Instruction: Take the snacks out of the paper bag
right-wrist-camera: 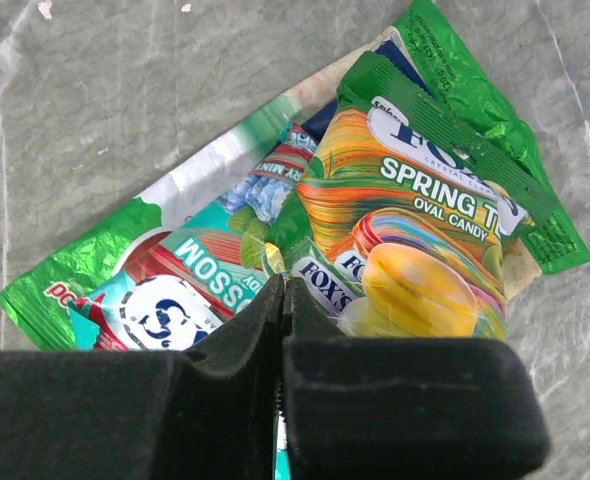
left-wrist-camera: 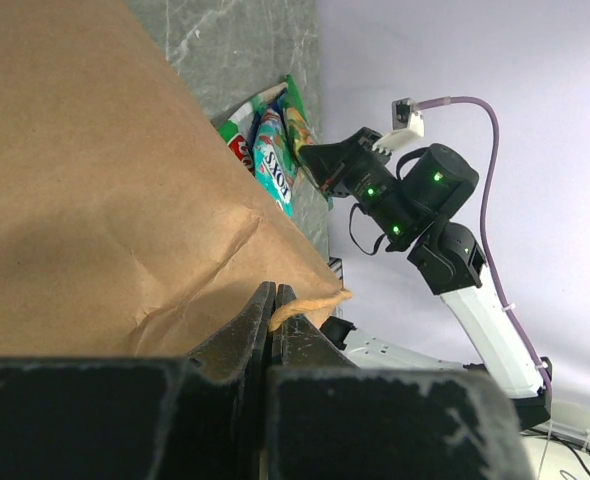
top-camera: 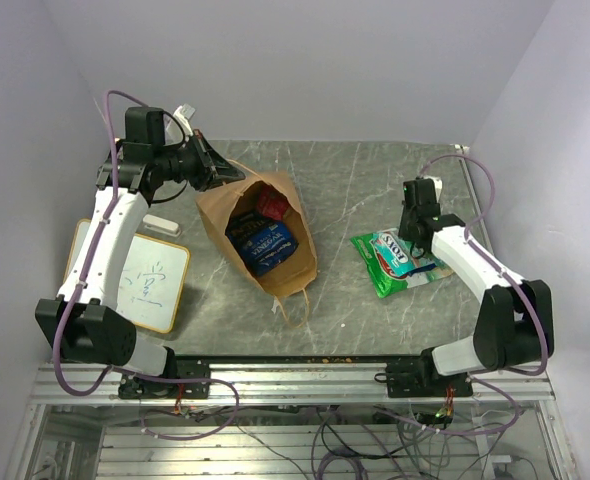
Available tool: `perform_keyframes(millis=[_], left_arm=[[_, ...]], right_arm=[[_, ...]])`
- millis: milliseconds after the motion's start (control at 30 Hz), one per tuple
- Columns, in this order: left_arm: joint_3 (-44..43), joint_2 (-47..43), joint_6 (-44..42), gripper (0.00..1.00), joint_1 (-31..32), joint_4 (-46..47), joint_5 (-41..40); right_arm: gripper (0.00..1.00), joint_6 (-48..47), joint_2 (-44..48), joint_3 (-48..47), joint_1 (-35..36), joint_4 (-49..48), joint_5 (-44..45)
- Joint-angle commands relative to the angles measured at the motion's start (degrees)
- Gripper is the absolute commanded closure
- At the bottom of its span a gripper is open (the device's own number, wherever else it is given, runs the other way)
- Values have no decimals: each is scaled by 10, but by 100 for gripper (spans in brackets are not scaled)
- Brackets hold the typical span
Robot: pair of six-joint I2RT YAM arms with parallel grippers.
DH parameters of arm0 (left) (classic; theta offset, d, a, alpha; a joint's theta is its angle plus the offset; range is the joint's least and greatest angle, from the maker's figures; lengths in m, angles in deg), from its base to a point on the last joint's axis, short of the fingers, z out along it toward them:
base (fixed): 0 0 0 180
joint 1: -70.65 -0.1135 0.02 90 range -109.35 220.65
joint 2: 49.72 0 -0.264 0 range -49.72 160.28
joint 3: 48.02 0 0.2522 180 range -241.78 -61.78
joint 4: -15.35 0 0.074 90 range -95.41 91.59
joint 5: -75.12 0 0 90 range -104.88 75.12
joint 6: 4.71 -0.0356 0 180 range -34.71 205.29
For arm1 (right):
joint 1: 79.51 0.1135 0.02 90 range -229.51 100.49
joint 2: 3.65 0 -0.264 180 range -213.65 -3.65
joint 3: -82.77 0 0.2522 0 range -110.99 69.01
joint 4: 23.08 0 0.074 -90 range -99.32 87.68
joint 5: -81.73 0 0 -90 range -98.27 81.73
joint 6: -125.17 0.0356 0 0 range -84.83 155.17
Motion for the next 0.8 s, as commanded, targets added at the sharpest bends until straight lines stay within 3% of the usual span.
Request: perform_keyframes(millis=[0,33,200,367,500,633,767], left_arm=[[-3,-10,-6,93,0,7,10],[-3,-10,-7,93,0,7,9],[2,-13,-4,93,0,14,11],[-1,-11,-5,93,0,12,10],[-5,-6,-4,93,3,14,12],[-10,-2,-6,93,7,13,12],[-6,-2,-5,93,8,15,12]], right_arm=[[100,32,-4,-5,-1,-39,-5],[100,45,0,-5,-1,-41,-11],[66,120,46,26,-1,-81,-52],[41,97,91,7,0,-123,-46],[34,-15,113,8,-1,-205,-100],[34,-154,119,-7,2,-260,-272],[33,-229,133,-22,16,-293,-435]])
